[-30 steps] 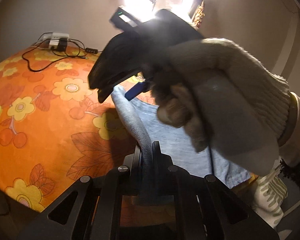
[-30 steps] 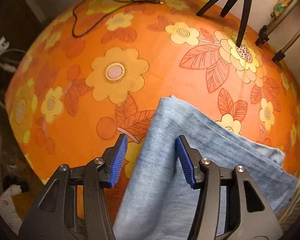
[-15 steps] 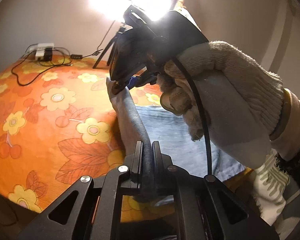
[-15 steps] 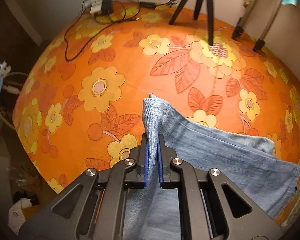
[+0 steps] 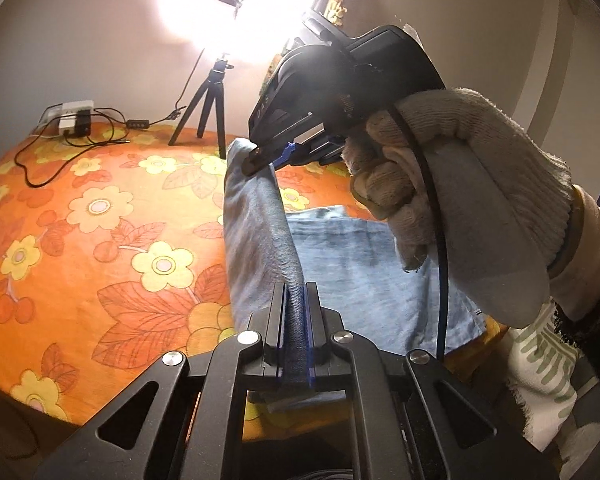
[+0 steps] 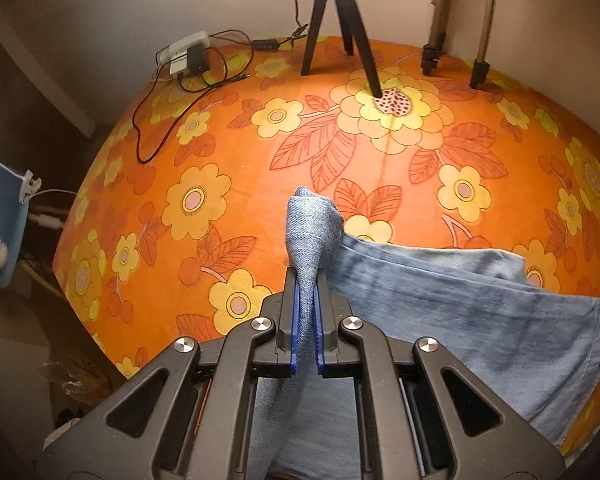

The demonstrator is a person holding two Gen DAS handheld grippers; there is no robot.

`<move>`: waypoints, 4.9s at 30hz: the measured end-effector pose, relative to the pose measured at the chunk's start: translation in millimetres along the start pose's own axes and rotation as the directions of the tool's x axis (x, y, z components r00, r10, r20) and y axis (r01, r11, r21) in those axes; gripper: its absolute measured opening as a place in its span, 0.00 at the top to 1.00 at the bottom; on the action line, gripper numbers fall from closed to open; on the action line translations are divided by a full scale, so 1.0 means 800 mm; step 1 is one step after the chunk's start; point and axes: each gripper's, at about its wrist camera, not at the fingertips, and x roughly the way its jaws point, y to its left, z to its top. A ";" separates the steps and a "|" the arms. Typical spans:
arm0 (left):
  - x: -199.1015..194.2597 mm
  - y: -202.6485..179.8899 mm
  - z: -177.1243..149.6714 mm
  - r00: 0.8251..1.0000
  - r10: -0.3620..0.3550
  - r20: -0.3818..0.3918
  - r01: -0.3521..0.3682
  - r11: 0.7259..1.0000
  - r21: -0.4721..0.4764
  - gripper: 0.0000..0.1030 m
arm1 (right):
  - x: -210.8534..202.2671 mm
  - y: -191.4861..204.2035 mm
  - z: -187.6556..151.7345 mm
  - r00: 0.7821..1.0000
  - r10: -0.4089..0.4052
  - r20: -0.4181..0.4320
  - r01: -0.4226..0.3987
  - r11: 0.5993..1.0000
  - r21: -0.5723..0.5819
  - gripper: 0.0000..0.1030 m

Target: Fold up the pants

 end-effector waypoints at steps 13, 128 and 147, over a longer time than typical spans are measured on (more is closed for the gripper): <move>0.015 -0.019 -0.010 0.989 0.145 -0.028 -0.143 0.988 0.057 0.84 | -0.016 -0.018 -0.010 0.999 0.034 0.022 -0.034 0.999 0.024 0.94; 0.161 -0.137 0.055 0.957 -0.139 -0.254 0.192 0.961 0.200 0.53 | -0.172 -0.417 -0.233 0.960 -0.150 0.234 0.066 0.941 0.333 0.16; 0.251 -0.056 0.061 0.921 -0.125 -0.368 0.126 0.992 -0.022 0.53 | -0.078 -0.442 -0.252 0.989 -0.077 0.130 0.027 0.938 0.345 0.05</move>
